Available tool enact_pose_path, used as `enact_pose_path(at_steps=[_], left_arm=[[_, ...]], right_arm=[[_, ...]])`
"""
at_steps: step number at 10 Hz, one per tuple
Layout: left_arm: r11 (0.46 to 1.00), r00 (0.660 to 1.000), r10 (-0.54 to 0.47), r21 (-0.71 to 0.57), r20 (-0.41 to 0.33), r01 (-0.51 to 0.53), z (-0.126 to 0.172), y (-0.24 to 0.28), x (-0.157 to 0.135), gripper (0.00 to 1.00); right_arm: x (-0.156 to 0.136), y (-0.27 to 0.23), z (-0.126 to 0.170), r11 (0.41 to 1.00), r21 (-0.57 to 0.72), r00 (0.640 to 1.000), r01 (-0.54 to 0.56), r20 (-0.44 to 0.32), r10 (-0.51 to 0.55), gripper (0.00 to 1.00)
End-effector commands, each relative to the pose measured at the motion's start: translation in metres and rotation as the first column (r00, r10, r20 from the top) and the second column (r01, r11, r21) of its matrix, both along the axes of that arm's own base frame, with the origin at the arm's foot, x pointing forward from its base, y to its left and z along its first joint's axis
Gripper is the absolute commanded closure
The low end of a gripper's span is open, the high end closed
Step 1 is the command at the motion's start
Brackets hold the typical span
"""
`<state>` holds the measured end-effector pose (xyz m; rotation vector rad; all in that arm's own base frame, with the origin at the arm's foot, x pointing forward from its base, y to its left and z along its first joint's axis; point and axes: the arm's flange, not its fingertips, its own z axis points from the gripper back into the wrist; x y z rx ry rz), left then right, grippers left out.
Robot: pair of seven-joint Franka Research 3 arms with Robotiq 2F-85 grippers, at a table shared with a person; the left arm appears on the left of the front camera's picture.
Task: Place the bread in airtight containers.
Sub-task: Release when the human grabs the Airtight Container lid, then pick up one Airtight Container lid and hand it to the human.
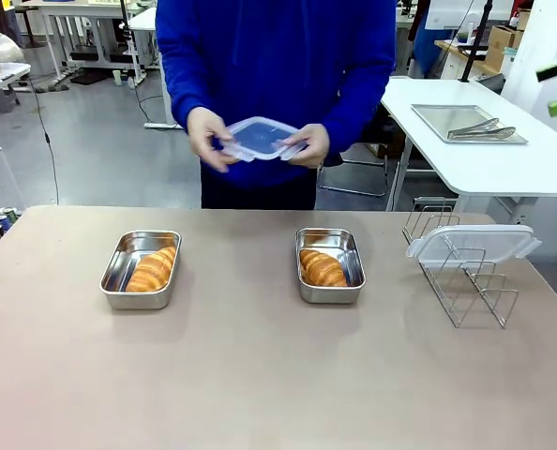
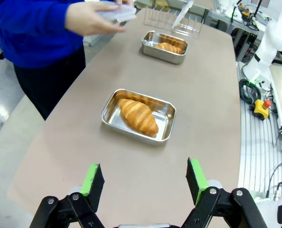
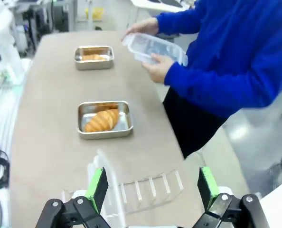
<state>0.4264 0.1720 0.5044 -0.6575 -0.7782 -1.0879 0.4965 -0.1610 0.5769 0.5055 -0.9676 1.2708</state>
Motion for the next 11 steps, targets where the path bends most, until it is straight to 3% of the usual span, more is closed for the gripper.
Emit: enact_pose_path(at_steps=[1,3,4,5,11], left_arm=[[1.0,1.0,-0.019,0.005,0.005,0.019,0.001,-0.001,-0.001,0.09],[1.0,1.0,-0.019,0.005,0.005,0.019,0.001,-0.001,-0.001,0.09],[1.0,1.0,-0.019,0.005,0.005,0.019,0.001,-0.001,-0.001,0.09],[1.0,1.0,-0.019,0.005,0.005,0.019,0.001,-0.001,-0.001,0.09],[1.0,1.0,-0.019,0.005,0.005,0.019,0.001,-0.001,-0.001,0.09]], right_arm=[[-0.008,-0.009,-0.006,0.997,0.063,0.995,0.047,-0.089,-0.041,0.0],[-0.013,-0.016,-0.017,0.995,0.081,0.994,0.062,-0.091,-0.055,0.0],[-0.014,-0.017,-0.018,0.994,0.089,0.998,0.058,-0.015,-0.056,0.0],[-0.013,-0.023,-0.023,0.998,0.049,0.996,0.037,-0.083,-0.033,0.0],[-0.013,-0.023,-0.023,0.998,0.049,0.996,0.037,-0.083,-0.033,0.0]])
